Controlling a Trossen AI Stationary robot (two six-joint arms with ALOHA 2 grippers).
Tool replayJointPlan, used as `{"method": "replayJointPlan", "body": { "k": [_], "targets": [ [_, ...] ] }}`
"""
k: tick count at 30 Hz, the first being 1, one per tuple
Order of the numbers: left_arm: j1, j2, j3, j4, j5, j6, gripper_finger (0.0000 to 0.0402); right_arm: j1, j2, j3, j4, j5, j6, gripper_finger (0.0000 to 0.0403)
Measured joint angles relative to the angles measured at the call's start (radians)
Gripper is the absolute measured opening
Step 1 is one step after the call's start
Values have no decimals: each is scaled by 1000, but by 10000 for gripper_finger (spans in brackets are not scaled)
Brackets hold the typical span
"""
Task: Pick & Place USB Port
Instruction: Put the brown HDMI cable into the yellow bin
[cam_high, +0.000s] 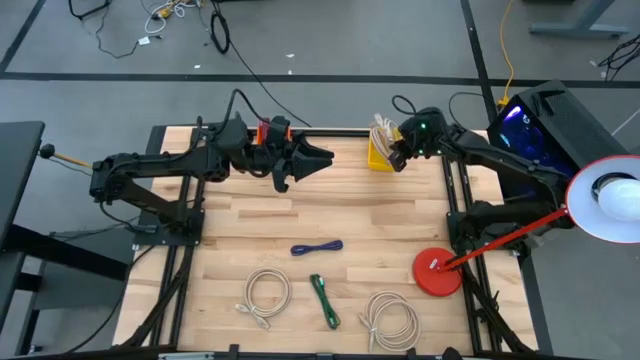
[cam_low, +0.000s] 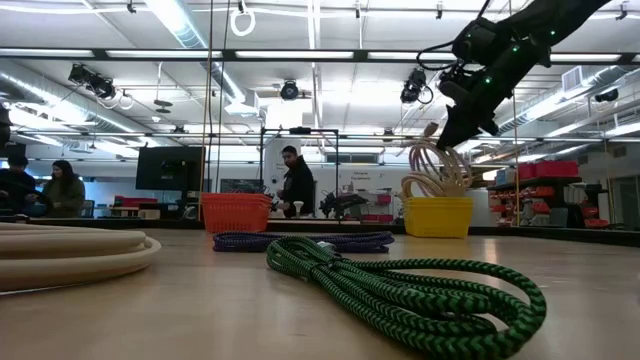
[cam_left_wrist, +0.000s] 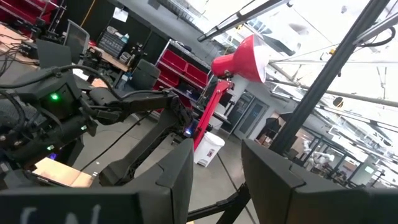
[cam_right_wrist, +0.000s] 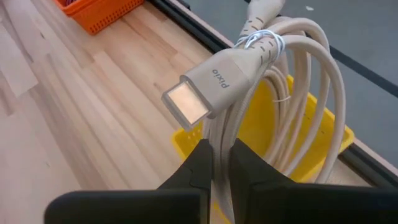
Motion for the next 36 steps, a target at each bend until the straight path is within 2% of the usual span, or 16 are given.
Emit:
{"method": "replayJointPlan", "body": {
  "k": [12, 27, 36],
  "targets": [
    [0, 0, 0, -13, 0, 1, 140, -1, 64, 0, 73, -88, 5, 20],
    [0, 0, 0, -22, 0, 0, 140, -10, 124, 0, 76, -109, -7, 19],
    [0, 0, 0, -21, 0, -1, 140, -45, 128, 0, 99, -158, -15, 19]
  ]
}}
